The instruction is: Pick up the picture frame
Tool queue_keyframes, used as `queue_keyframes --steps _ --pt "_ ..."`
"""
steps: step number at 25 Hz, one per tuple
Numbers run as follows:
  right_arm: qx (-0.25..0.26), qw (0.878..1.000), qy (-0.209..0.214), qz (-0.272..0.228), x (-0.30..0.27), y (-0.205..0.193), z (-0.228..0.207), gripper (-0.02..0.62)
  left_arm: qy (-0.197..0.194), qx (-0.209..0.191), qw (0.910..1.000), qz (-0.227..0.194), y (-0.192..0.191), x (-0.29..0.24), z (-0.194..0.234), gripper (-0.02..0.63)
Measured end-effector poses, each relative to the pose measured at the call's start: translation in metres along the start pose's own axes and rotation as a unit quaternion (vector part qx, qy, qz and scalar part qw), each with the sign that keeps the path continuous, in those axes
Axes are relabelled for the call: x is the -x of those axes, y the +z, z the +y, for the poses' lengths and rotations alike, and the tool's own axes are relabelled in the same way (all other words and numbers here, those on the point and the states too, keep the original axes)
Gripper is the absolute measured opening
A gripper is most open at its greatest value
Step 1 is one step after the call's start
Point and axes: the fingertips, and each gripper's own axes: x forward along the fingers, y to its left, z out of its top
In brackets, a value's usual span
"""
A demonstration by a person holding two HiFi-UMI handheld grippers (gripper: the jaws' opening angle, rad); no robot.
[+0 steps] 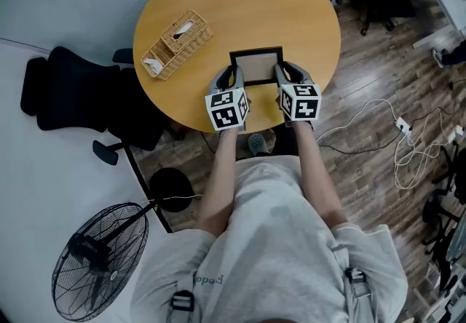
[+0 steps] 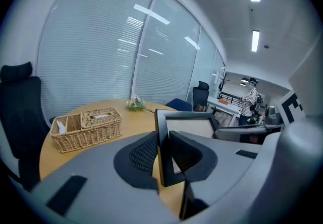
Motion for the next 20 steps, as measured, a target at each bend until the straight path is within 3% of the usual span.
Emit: queue_keyframes --steps 13,20 --pt "0.02 0.996 0.021 -0.089 0.014 0.087 0.02 0.077 0.003 -0.03 0.995 -0.095 0.095 0.03 -0.004 0.091" --pt "0.033 0.993 0.035 -0.112 0.019 0.112 0.035 0.077 -0.003 -0.027 0.9931 -0.114 0.116 0.044 0.004 0.091"
